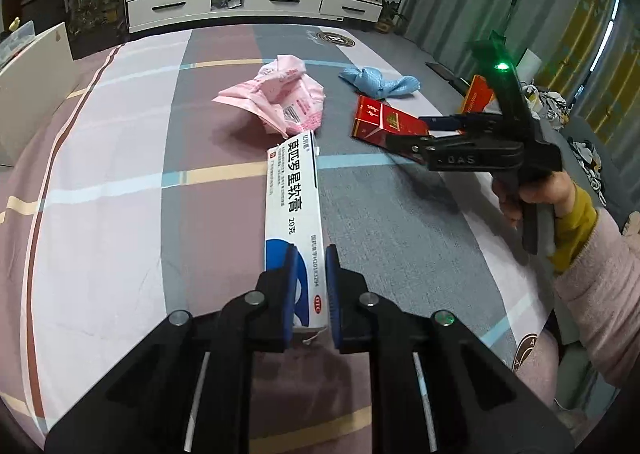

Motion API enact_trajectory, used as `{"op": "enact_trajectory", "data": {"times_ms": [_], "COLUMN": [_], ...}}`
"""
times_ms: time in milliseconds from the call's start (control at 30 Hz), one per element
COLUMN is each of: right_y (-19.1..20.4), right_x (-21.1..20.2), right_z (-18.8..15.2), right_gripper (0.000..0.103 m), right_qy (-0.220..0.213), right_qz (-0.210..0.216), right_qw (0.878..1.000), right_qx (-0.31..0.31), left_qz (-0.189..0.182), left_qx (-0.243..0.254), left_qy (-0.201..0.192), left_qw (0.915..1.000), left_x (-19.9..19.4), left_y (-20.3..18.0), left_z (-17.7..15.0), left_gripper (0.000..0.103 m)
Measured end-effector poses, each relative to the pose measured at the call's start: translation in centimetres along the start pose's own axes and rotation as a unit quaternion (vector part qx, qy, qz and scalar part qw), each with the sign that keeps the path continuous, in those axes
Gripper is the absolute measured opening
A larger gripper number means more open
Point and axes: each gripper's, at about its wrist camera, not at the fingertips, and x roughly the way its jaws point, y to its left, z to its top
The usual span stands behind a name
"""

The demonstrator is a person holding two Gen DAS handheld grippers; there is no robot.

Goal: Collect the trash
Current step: 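Carry the box and cigarette pack over the black bin and open both tools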

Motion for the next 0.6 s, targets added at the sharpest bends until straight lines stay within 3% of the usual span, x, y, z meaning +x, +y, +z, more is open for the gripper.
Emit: {"op": "enact_trajectory", "data": {"times_ms": [133, 233, 333, 367, 467, 600], "right_y": [0.8, 1.3, 1.6, 1.6, 1.8, 1.6], "right_x": [-2.4, -4.3, -6.0, -6.4, -7.3, -8.0], "right_z": [-1.8, -3.2, -4.4, -4.8, -5.7, -6.9], "right_gripper": [0.073, 0.073, 0.073, 0.073, 0.073, 0.073], "right_qy": [-0.021, -0.034, -0.043, -0.045, -0.049, -0.051], "right_qz": [0.009, 0.024, 0.038, 0.041, 0.048, 0.056], "right_qw": [0.999, 0.998, 0.996, 0.995, 0.994, 0.991], "right_qx": [0.029, 0.052, 0.069, 0.074, 0.086, 0.109], "left_qz": [0.019, 0.066, 0.067, 0.070, 0.099, 0.116], "left_qx": [0.003, 0.024, 0.035, 0.039, 0.055, 0.060], "left_qy": [0.003, 0.015, 0.023, 0.026, 0.024, 0.039], "left_qw": [0.9998, 0.9975, 0.9969, 0.9964, 0.9933, 0.9906], "left_x": [0.1, 0.5, 0.8, 1.0, 1.2, 2.4], "left_y": [-0.2, -0.8, -1.1, -1.2, -1.8, -1.9], "left_z": [0.1, -0.1, -0.2, -0.3, -0.5, -0.8], "left_gripper": [0.018, 0.026, 0.031, 0.035, 0.067, 0.067]}}
